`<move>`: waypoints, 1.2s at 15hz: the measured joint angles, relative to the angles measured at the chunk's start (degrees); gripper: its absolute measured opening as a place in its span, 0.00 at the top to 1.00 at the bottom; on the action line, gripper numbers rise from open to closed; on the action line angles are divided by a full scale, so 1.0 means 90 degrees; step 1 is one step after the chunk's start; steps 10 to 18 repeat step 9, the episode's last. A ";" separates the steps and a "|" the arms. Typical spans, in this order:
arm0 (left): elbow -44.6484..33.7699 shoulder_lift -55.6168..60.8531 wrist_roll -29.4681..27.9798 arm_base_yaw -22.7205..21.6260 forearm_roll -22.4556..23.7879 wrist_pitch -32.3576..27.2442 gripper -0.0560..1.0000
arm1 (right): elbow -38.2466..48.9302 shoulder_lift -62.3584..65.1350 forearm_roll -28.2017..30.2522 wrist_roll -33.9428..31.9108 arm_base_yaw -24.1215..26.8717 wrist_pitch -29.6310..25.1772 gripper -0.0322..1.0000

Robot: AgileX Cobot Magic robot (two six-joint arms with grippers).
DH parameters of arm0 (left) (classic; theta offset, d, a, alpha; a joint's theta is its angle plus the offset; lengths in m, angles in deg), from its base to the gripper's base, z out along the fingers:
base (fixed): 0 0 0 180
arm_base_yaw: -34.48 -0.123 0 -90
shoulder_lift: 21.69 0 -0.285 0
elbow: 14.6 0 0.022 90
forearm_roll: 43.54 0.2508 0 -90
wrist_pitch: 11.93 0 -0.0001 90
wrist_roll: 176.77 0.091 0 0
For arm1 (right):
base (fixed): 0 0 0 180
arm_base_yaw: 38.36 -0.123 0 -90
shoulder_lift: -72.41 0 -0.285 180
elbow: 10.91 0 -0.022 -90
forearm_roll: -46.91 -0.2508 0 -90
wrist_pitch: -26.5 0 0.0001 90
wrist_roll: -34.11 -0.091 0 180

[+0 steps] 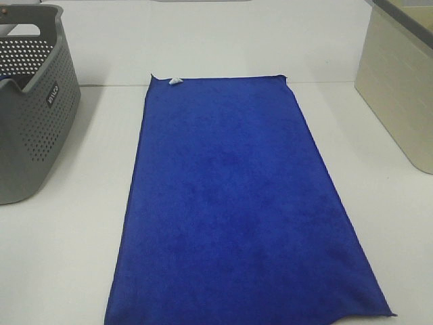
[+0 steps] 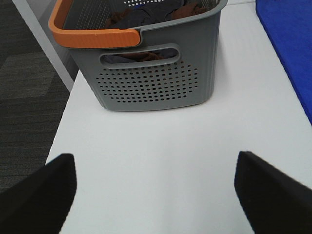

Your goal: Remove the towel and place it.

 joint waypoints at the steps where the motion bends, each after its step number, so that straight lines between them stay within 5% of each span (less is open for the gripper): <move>1: 0.0000 0.0000 0.0000 0.0000 -0.0013 0.0000 0.16 | 0.0000 0.0000 0.0000 0.0000 0.0000 0.0000 0.20; 6: 0.0000 0.0000 0.0013 0.0000 -0.0420 0.0000 0.16 | 0.0000 0.0000 0.0000 0.0000 0.0000 0.0000 0.20; 18: 0.0000 0.0000 0.0019 0.0000 -0.0433 0.0000 0.16 | 0.0000 0.0000 0.0000 0.0000 0.0000 0.0000 0.20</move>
